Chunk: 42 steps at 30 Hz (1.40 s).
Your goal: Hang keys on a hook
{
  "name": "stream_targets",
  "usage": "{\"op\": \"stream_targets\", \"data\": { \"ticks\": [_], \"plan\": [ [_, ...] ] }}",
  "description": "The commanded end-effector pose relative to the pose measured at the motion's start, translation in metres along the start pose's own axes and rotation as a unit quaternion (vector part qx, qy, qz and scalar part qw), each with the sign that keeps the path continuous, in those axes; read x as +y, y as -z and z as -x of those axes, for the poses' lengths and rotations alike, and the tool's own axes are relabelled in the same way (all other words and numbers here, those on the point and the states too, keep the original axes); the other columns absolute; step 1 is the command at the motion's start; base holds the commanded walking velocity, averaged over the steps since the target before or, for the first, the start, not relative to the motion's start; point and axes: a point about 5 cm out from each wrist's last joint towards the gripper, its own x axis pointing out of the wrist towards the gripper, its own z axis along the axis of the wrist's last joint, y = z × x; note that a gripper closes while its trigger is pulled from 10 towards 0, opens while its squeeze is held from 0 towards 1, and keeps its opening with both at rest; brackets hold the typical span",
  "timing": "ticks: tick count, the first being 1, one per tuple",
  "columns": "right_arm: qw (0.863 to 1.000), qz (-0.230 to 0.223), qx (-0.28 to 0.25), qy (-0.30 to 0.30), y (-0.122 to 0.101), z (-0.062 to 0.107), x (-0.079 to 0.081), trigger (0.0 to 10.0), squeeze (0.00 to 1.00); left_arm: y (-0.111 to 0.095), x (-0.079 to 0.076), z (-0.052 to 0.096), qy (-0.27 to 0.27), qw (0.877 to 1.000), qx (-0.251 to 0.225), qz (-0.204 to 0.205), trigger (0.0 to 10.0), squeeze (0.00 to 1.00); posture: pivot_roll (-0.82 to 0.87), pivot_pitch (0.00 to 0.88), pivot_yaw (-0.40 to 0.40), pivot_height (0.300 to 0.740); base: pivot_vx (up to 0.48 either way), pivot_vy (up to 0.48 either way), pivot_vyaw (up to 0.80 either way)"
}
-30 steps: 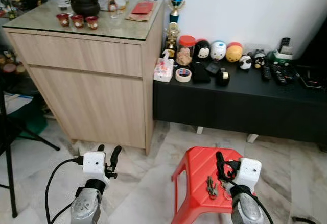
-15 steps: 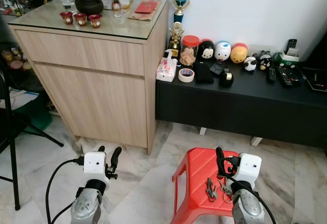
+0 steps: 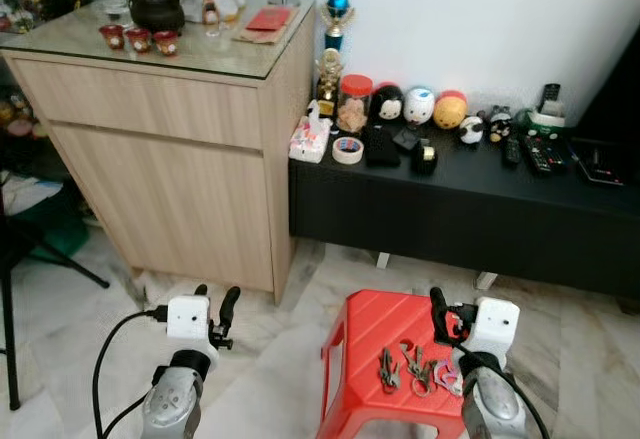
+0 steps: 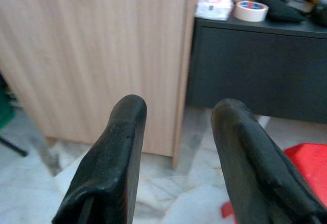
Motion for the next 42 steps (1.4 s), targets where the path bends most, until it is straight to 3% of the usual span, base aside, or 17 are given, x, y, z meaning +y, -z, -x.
{"op": "stream_targets", "data": {
  "ticks": [1,8,27,42],
  "plan": [
    [1.0,0.012,0.004,0.002,-0.0019,-0.0012,-0.0058,10.0,0.0,0.0008,-0.0026,-0.0003,-0.002,1.0,0.002,0.009,10.0,0.0,0.02,0.0,-0.102,0.74,0.0,0.0,0.0],
    [1.0,0.02,0.023,0.005,0.0005,-0.0031,-0.0053,10.0,0.0,0.001,-0.0031,-0.0004,-0.002,1.0,0.003,0.01,10.0,0.0,0.02,0.0,-0.102,0.74,0.0,0.0,0.0],
    [0.999,0.022,0.029,-0.01,0.0036,-0.0013,-0.003,10.0,0.0,0.0036,-0.0047,0.0013,0.0,1.0,0.009,0.012,10.0,0.0,0.02,0.0,-0.111,0.626,0.0,0.0,0.0],
    [0.999,0.021,0.032,-0.02,0.0062,-0.0004,-0.0023,10.0,0.0,0.0047,-0.0044,0.0008,-0.005,1.0,0.015,0.008,10.0,0.0,0.02,0.0,-0.116,0.626,0.0,0.0,0.0]
  ]
}}
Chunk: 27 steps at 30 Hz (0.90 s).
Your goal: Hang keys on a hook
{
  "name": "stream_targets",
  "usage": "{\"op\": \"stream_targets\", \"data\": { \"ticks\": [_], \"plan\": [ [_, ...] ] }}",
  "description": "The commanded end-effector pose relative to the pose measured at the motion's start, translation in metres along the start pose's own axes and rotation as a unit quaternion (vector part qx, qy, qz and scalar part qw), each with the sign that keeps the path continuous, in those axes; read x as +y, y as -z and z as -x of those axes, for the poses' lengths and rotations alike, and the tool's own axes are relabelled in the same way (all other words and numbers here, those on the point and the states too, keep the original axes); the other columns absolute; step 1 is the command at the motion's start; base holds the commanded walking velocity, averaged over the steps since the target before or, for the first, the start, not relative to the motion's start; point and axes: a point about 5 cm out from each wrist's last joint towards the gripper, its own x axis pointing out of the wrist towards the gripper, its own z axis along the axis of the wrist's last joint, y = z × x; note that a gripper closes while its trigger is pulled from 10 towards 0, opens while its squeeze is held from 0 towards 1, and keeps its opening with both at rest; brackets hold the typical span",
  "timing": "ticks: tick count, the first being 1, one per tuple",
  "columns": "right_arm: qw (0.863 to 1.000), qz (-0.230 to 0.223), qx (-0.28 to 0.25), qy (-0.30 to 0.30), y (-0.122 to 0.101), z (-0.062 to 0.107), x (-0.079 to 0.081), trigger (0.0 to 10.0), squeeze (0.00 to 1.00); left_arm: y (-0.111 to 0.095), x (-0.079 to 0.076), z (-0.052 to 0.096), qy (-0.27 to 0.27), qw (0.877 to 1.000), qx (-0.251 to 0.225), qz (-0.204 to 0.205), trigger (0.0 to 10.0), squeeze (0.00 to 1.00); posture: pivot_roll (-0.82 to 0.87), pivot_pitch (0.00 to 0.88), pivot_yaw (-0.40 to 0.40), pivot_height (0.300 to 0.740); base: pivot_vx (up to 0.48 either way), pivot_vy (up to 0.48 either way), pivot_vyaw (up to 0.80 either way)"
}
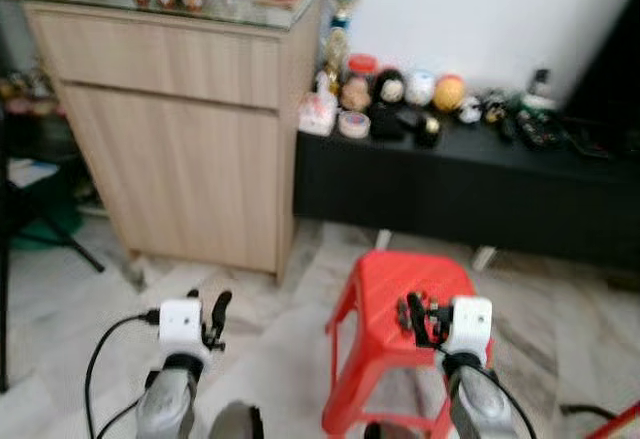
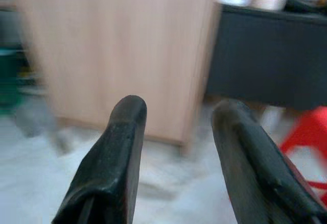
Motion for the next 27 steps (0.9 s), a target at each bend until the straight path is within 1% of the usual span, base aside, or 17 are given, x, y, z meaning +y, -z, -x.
{"op": "stream_targets", "data": {
  "ticks": [1,12,14,16,21,23,27],
  "plan": [
    [1.0,-0.006,0.005,-0.001,0.004,0.003,0.002,10.0,0.0,0.014,0.001,0.008,-0.004,0.999,0.037,0.004,10.0,0.0,0.02,0.0,-0.116,0.626,0.0,0.0,0.0],
    [1.0,-0.014,0.011,-0.002,0.008,0.003,0.003,10.0,0.0,0.01,-0.003,0.006,0.011,0.999,0.029,0.013,10.0,0.0,0.02,0.0,-0.111,0.626,0.0,0.0,0.0],
    [1.0,-0.021,0.014,0.005,0.009,0.004,0.002,10.0,0.0,0.01,-0.003,0.006,0.014,0.999,0.028,0.012,10.0,0.0,0.02,0.0,-0.111,0.626,0.247,0.0,0.0],
    [0.999,-0.041,0.027,0.022,0.014,0.005,-0.001,10.0,0.0,0.01,-0.004,0.006,0.018,0.999,0.028,0.01,10.0,0.0,0.02,0.0,-0.108,0.626,0.259,0.0,0.0],
    [0.998,-0.053,0.036,0.024,0.017,0.005,-0.001,10.0,0.0,0.01,-0.004,0.006,0.02,0.999,0.028,0.01,10.0,0.0,0.02,0.0,-0.107,0.626,0.264,0.0,0.0],
    [0.997,-0.052,0.045,0.018,0.02,0.005,0.0,10.0,0.0,0.01,-0.004,0.006,0.021,0.999,0.028,0.008,10.0,0.0,0.02,0.0,-0.105,0.626,0.274,0.0,-0.63],
    [0.997,-0.055,0.043,0.019,0.02,0.006,0.0,10.0,0.0,0.009,-0.004,0.006,0.022,0.999,0.028,0.008,10.0,0.0,0.02,0.0,-0.104,0.626,0.274,0.0,-0.6]
  ]
}}
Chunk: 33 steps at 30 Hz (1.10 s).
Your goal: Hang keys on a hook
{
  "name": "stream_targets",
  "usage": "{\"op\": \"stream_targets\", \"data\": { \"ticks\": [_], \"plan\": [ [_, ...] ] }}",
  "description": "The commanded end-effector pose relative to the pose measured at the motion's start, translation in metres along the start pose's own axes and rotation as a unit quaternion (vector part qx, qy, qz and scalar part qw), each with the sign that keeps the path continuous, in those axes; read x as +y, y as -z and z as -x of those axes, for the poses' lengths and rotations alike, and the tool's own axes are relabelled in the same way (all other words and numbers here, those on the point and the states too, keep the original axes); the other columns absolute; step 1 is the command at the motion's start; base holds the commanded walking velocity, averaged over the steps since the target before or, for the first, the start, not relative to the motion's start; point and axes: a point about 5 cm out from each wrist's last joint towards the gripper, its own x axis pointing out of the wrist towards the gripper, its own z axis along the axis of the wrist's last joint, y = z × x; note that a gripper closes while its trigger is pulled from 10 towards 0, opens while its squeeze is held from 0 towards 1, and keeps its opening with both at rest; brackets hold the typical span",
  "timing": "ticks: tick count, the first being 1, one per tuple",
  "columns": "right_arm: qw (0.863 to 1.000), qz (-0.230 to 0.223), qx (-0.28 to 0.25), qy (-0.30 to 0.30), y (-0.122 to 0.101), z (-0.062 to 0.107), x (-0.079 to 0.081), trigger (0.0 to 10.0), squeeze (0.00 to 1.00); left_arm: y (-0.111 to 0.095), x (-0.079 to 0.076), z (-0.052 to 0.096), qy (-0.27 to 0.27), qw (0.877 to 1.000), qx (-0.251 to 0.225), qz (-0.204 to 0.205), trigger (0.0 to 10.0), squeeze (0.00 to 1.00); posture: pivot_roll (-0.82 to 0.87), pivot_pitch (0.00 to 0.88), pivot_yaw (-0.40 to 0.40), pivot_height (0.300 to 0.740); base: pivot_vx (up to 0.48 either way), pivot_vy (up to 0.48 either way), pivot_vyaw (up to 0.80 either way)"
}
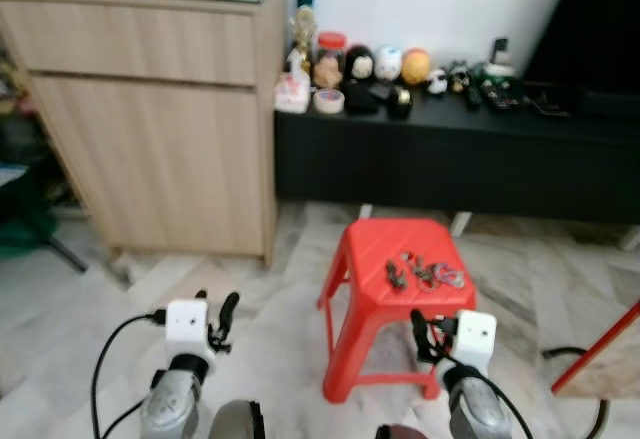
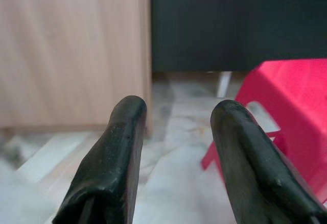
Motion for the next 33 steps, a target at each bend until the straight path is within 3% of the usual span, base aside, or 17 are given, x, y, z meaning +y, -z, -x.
{"op": "stream_targets", "data": {
  "ticks": [1,11,17,33],
  "plan": [
    [1.0,-0.001,-0.003,0.011,-0.002,-0.001,-0.007,10.0,0.0,-0.003,-0.008,-0.003,0.009,1.0,-0.007,0.011,10.0,0.0,0.02,0.0,-0.102,0.626,0.277,0.0,0.0],
    [1.0,0.015,-0.017,-0.013,-0.006,-0.002,-0.003,10.0,0.0,-0.005,-0.008,-0.004,0.01,1.0,-0.009,0.016,10.0,0.0,0.02,0.0,-0.1,0.626,0.275,0.0,0.0],
    [0.999,0.019,-0.025,-0.036,-0.006,-0.001,0.002,10.0,0.0,-0.005,-0.009,-0.004,0.01,1.0,-0.01,0.016,10.0,0.0,0.02,0.0,-0.101,0.626,0.276,0.0,0.74],
    [0.999,0.018,-0.005,-0.051,-0.001,0.0,0.005,10.0,0.0,-0.005,-0.01,-0.004,0.01,1.0,-0.008,0.019,10.0,0.0,0.02,0.0,-0.106,0.626,0.26,0.0,0.0]
  ]
}}
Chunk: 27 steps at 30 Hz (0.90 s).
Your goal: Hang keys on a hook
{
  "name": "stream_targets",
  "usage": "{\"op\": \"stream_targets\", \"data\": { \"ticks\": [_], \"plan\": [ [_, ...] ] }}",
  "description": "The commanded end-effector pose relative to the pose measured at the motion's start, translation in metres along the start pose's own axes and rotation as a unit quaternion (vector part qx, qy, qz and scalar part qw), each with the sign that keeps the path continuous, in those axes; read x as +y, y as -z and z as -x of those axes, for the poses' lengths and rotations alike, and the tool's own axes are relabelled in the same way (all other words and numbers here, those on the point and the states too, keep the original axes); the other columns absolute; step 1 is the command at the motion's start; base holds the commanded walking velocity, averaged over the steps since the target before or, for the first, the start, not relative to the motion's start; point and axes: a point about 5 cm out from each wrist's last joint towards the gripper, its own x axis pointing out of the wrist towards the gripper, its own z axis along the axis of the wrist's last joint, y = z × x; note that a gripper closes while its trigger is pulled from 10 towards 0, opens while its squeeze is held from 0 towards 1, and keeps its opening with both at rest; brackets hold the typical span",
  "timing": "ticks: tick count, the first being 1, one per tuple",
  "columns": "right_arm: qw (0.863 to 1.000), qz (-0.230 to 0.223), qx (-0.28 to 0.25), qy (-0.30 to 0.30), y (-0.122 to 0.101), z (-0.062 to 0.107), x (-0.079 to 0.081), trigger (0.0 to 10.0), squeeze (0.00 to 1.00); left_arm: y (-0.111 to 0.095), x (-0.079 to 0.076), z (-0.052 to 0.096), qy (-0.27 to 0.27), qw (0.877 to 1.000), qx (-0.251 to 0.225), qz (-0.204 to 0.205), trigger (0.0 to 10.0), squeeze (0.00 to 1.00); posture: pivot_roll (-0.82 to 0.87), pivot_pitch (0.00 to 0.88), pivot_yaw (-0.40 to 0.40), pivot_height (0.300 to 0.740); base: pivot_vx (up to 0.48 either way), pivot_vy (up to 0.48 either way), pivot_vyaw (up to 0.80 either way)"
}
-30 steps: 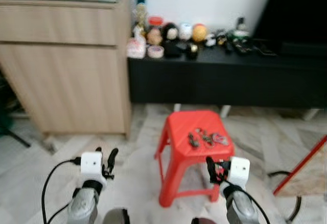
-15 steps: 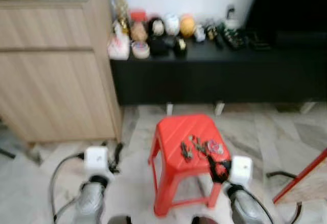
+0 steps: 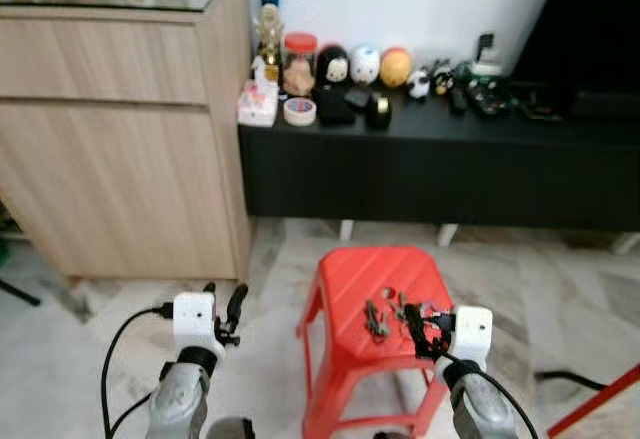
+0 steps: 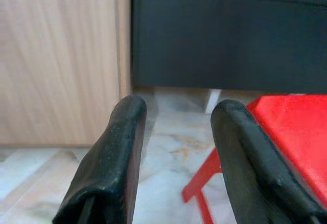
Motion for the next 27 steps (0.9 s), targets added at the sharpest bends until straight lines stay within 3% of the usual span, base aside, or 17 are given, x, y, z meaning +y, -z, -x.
{"op": "stream_targets", "data": {
  "ticks": [1,8,18,27],
  "plan": [
    [1.0,0.011,0.008,0.008,0.0,0.001,-0.011,10.0,0.0,-0.003,-0.007,-0.003,0.009,1.0,-0.006,0.004,10.0,0.0,0.02,0.0,-0.106,0.626,0.255,0.0,0.0],
    [1.0,0.028,0.012,-0.006,0.001,0.001,-0.009,10.0,0.0,-0.002,-0.008,-0.003,0.009,1.0,-0.005,0.005,10.0,0.0,0.02,0.0,-0.106,0.626,0.257,0.0,0.5],
    [0.998,0.026,0.05,-0.011,0.01,0.003,-0.007,10.0,0.0,-0.002,-0.006,-0.003,0.007,1.0,-0.003,0.003,10.0,0.0,0.02,0.0,-0.103,0.626,0.177,0.0,0.0],
    [0.994,0.013,0.093,-0.049,0.009,-0.01,0.021,10.0,0.0,-0.002,-0.008,-0.002,0.01,1.0,-0.001,0.002,10.0,0.0,0.03,0.009,-0.098,0.626,0.0,0.0,0.0]
  ]
}}
